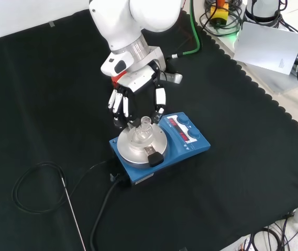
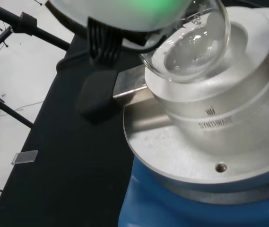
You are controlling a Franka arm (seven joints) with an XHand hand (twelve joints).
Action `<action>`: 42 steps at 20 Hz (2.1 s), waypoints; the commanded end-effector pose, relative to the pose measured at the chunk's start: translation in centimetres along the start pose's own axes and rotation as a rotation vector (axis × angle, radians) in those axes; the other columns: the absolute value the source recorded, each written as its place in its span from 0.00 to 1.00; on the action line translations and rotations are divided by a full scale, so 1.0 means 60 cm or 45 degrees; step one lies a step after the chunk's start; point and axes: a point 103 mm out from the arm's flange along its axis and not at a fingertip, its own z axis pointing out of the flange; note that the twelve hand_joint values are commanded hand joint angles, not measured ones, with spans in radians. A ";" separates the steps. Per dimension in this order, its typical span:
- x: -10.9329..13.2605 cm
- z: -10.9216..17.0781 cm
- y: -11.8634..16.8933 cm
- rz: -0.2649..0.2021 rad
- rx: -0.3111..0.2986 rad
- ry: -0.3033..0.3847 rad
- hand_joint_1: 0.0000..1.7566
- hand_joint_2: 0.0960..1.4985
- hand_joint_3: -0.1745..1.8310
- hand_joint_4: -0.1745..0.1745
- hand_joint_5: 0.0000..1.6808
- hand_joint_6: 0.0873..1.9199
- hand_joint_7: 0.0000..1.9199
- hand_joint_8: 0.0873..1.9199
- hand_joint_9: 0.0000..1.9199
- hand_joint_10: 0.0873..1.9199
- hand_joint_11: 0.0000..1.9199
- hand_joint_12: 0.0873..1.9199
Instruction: Place the round-bottom flask on the heater.
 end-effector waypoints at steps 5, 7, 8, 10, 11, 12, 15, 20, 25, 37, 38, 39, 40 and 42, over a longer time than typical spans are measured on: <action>-0.012 0.011 0.007 0.017 0.021 -0.011 0.66 0.39 0.47 0.36 0.71 0.42 0.29 0.32 0.41 0.25 0.29 0.65; -0.006 0.014 0.008 0.019 0.016 -0.027 0.66 0.39 0.47 0.36 0.71 0.42 0.29 0.32 0.41 0.25 0.29 0.65; -0.006 0.014 0.008 0.022 0.014 -0.021 0.66 0.38 0.47 0.36 0.71 0.42 0.29 0.32 0.41 0.25 0.29 0.65; -0.011 0.011 0.010 0.025 0.014 -0.007 0.66 0.38 0.47 0.36 0.71 0.42 0.29 0.32 0.41 0.25 0.29 0.65; -0.014 0.009 0.012 0.027 0.014 -0.001 0.66 0.38 0.47 0.36 0.71 0.42 0.29 0.32 0.41 0.25 0.29 0.65; -0.017 0.009 0.014 0.026 0.011 -0.008 0.66 0.38 0.47 0.36 0.71 0.42 0.29 0.32 0.41 0.25 0.29 0.65; -0.024 0.008 0.016 0.033 0.010 -0.027 0.66 0.38 0.47 0.36 0.71 0.42 0.29 0.32 0.41 0.25 0.29 0.65; -0.027 0.003 0.017 0.046 0.003 0.014 0.66 0.39 0.47 0.36 0.71 0.42 0.29 0.32 0.41 0.25 0.29 0.65; -0.042 -0.002 0.012 0.058 0.021 0.051 0.62 0.43 0.41 0.41 0.63 0.44 0.26 0.33 0.39 0.26 0.27 0.66; -0.034 -0.025 -0.021 0.034 0.047 0.040 0.55 0.32 0.44 0.31 0.33 0.39 0.17 0.34 0.31 0.30 0.20 0.69; -0.034 -0.030 -0.026 0.035 0.042 0.034 0.55 0.32 0.44 0.31 0.32 0.38 0.17 0.34 0.31 0.31 0.19 0.69; -0.034 -0.035 -0.031 0.036 0.039 0.028 0.54 0.32 0.44 0.32 0.30 0.37 0.17 0.34 0.31 0.31 0.19 0.69; -0.034 -0.040 -0.037 0.040 0.034 0.022 0.54 0.32 0.43 0.32 0.30 0.36 0.17 0.34 0.30 0.31 0.19 0.69; -0.034 -0.050 -0.051 0.046 0.021 0.013 0.53 0.32 0.43 0.33 0.29 0.35 0.16 0.34 0.30 0.31 0.18 0.70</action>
